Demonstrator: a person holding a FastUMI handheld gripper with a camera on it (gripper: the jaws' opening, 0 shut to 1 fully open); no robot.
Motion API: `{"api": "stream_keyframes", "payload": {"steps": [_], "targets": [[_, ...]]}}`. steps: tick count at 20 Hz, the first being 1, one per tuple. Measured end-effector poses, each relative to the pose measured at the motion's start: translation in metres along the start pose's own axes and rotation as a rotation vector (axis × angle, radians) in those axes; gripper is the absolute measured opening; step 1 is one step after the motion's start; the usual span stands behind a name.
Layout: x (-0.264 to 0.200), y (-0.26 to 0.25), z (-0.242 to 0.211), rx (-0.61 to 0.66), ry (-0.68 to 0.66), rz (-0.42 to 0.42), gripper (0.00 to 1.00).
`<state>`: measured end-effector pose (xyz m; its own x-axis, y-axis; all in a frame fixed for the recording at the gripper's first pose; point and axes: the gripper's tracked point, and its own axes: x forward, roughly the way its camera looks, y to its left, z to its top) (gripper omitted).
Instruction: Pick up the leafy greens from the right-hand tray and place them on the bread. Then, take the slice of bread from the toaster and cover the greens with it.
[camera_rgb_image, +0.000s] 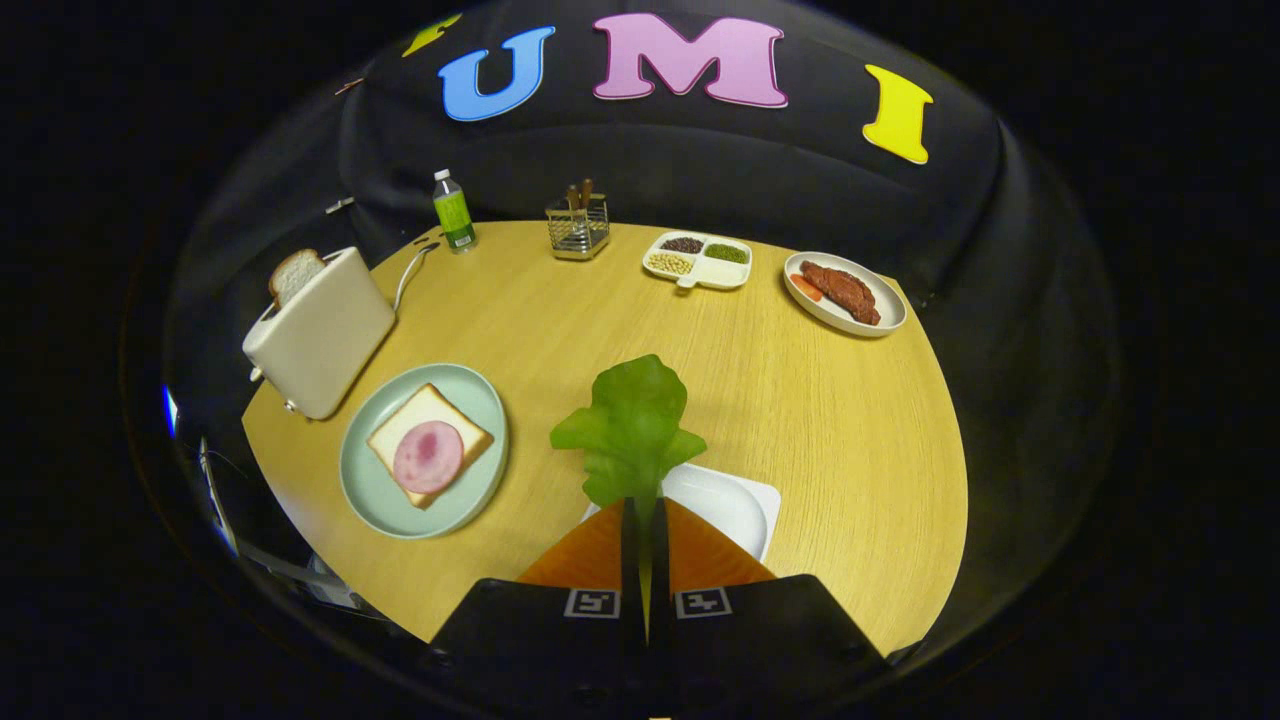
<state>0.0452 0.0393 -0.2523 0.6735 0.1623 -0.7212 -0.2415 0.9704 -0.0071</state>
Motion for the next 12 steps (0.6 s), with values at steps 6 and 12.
{"api": "stream_keyframes", "payload": {"steps": [6,12], "targets": [[-0.022,0.062,0.041,-0.055,-0.051,0.087,0.05],[-0.009,0.129,0.047,-0.078,-0.012,0.179,0.05]]}}
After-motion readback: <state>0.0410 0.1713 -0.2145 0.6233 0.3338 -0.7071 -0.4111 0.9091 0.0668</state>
